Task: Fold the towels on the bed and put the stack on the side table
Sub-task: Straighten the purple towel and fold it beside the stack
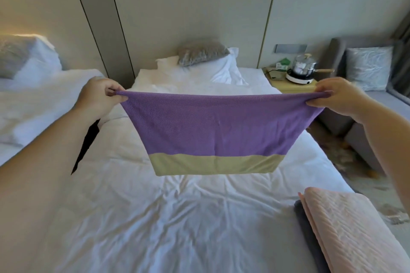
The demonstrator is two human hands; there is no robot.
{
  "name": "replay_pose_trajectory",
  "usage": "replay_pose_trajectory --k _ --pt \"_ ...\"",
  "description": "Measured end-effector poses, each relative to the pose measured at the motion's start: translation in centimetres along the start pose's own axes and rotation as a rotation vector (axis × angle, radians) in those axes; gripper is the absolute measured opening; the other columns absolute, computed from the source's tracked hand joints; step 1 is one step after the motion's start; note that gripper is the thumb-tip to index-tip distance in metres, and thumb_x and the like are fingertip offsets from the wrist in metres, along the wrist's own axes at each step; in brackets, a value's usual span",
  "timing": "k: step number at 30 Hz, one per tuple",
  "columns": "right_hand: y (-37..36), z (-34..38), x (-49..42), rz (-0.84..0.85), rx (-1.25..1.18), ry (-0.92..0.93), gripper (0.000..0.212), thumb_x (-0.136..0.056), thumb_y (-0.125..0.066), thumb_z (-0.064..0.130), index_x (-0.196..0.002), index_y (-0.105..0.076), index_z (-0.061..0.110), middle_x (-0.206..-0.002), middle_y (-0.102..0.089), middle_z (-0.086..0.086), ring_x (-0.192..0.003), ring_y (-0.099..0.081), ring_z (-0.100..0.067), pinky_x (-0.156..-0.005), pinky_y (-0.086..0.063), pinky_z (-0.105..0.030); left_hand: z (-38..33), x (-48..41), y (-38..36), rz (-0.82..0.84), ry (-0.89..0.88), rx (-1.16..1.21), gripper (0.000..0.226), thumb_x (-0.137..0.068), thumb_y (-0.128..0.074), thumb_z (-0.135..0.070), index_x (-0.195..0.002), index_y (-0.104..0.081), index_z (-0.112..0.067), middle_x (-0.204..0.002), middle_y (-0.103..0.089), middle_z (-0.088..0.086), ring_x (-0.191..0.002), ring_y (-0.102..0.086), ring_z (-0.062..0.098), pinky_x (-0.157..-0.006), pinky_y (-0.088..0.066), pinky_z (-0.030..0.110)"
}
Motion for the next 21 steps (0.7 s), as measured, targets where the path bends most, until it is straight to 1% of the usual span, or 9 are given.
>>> replay_pose_trajectory --k 2,3,6,9,11,13,17,20,21 --pt "-1.4 -1.0 1.1 0.151 -0.159 -0.095 0.013 -0.078 -0.076 0.013 -0.087 -0.068 0.010 -0.087 -0.065 -0.008 -0.085 -0.057 -0.024 -0.074 -0.046 -0.031 1.2 0.9 0.2 0.066 0.034 0.113 0.013 -0.082 -0.070 -0.004 -0.086 -0.065 -0.015 -0.091 -0.067 0.005 -0.084 -0.059 0.016 -0.083 -0.043 0.020" --pt "-2.2 -1.4 1.6 0.209 -0.225 -0.121 0.012 -0.080 -0.074 0.010 -0.089 -0.066 0.007 -0.085 -0.064 -0.009 -0.080 -0.056 -0.022 -0.071 -0.046 -0.027 2.0 1.5 0.1 0.101 0.065 0.177 0.014 -0.084 -0.069 -0.005 -0.086 -0.065 -0.017 -0.088 -0.069 0.003 -0.084 -0.060 0.015 -0.086 -0.044 0.026" --pt "-4.7 -2.8 2.5 0.299 -0.437 -0.242 0.015 -0.083 -0.068 0.006 -0.097 -0.062 0.003 -0.086 -0.062 -0.011 -0.079 -0.057 -0.020 -0.069 -0.055 -0.024 4.2 3.1 -1.1 0.214 0.140 0.355 0.017 -0.089 -0.063 -0.005 -0.085 -0.062 -0.022 -0.076 -0.068 -0.006 -0.074 -0.061 0.008 -0.077 -0.050 0.020" --pt "-7.2 -3.8 2.7 0.363 -0.596 -0.337 0.014 -0.085 -0.064 0.011 -0.099 -0.064 0.007 -0.087 -0.065 -0.008 -0.080 -0.062 -0.020 -0.071 -0.056 -0.030 6.4 3.7 -2.7 0.260 0.260 0.585 0.023 -0.093 -0.053 0.000 -0.085 -0.061 -0.020 -0.074 -0.067 -0.007 -0.068 -0.064 0.004 -0.063 -0.055 0.017" --pt "-8.6 -4.2 1.9 0.353 -0.716 -0.377 0.015 -0.084 -0.065 0.014 -0.097 -0.068 0.009 -0.084 -0.071 -0.005 -0.075 -0.068 -0.016 -0.062 -0.056 -0.027 7.5 3.3 -3.9 0.256 0.324 0.680 0.024 -0.094 -0.050 0.001 -0.085 -0.060 -0.019 -0.071 -0.066 -0.008 -0.062 -0.063 0.003 -0.057 -0.053 0.017" --pt "-10.3 -4.9 0.5 0.306 -0.791 -0.436 0.015 -0.085 -0.065 0.014 -0.098 -0.070 0.010 -0.084 -0.073 -0.006 -0.074 -0.070 -0.015 -0.060 -0.056 -0.024 8.5 2.2 -5.7 0.244 0.391 0.716 0.023 -0.093 -0.050 -0.001 -0.085 -0.060 -0.020 -0.067 -0.064 -0.009 -0.058 -0.061 0.001 -0.052 -0.050 0.014" --pt "-16.8 -7.3 -3.2 0.230 -0.711 -0.561 0.011 -0.086 -0.068 0.017 -0.096 -0.071 0.013 -0.087 -0.070 -0.007 -0.080 -0.064 -0.020 -0.072 -0.052 -0.030 12.4 -0.7 -12.2 0.214 0.520 0.629 0.019 -0.092 -0.056 -0.005 -0.084 -0.061 -0.022 -0.077 -0.060 -0.003 -0.065 -0.057 0.005 -0.053 -0.049 0.014" --pt "-24.5 -10.3 -6.0 0.138 -0.578 -0.563 0.012 -0.086 -0.069 0.020 -0.094 -0.066 0.011 -0.085 -0.063 -0.008 -0.075 -0.057 -0.022 -0.062 -0.046 -0.027 17.7 -2.3 -19.9 0.162 0.583 0.496 0.018 -0.092 -0.058 -0.006 -0.082 -0.060 -0.020 -0.082 -0.060 0.005 -0.071 -0.055 0.012 -0.054 -0.050 0.014" --pt "-27.3 -11.4 -6.7 0.089 -0.521 -0.547 0.016 -0.087 -0.068 0.020 -0.098 -0.063 0.010 -0.086 -0.061 -0.009 -0.075 -0.055 -0.023 -0.058 -0.043 -0.025 19.7 -2.6 -22.7 0.144 0.591 0.438 0.015 -0.092 -0.059 -0.006 -0.083 -0.060 -0.018 -0.086 -0.061 0.010 -0.074 -0.056 0.017 -0.059 -0.051 0.019"
Point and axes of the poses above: each hand's wrist, its own x-axis away from the middle knuckle, its own y-axis out of the back of the hand, z = x × y, the point moved 7 cm from there along -x, towards the middle knuckle
